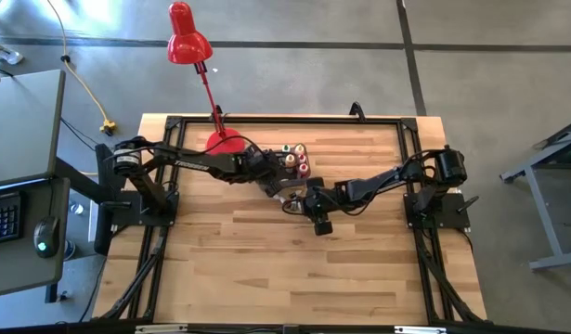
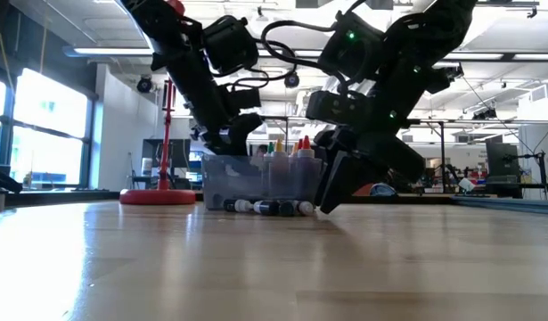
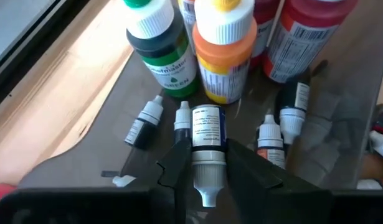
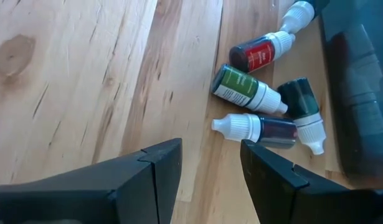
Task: Pick & Place food coloring
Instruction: Put the bottom small black food coloring bottle into the bin, then put the small red food coloring bottle into the bin
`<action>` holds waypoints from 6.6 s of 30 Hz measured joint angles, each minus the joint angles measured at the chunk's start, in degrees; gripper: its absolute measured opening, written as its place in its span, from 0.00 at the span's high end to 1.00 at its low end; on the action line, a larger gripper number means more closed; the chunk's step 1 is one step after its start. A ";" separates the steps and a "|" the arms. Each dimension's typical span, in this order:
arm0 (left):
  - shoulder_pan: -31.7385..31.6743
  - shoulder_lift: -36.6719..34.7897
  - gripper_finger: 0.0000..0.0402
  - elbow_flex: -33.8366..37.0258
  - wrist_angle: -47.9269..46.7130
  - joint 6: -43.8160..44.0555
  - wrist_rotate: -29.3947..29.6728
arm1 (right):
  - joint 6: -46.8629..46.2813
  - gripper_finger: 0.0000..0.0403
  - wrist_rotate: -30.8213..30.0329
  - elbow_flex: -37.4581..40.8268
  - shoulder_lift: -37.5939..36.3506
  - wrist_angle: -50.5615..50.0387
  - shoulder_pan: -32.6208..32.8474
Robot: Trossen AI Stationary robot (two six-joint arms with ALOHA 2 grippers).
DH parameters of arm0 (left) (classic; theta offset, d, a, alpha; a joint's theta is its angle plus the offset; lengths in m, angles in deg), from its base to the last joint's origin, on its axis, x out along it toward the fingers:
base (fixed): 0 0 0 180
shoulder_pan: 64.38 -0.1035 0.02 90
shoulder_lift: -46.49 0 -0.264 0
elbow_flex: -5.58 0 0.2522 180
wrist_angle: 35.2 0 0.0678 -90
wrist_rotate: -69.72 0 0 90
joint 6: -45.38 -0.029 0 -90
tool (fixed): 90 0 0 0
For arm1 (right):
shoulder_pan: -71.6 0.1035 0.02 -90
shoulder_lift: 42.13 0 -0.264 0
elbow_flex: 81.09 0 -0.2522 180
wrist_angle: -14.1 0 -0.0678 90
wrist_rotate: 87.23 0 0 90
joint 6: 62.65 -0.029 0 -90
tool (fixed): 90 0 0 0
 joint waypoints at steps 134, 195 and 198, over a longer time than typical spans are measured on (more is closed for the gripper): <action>14.36 -0.04 0.55 -9.00 -6.22 -14.88 1.40 | 25.47 0.60 -15.63 -5.38 -0.35 -2.95 7.63; 28.52 13.79 0.55 -19.15 -13.52 0.40 -5.55 | -38.03 0.86 -14.15 -5.55 3.40 -20.23 7.84; 28.48 13.77 0.55 -19.17 -13.51 0.53 -5.16 | -37.83 0.85 -10.98 -5.31 1.42 -20.35 7.73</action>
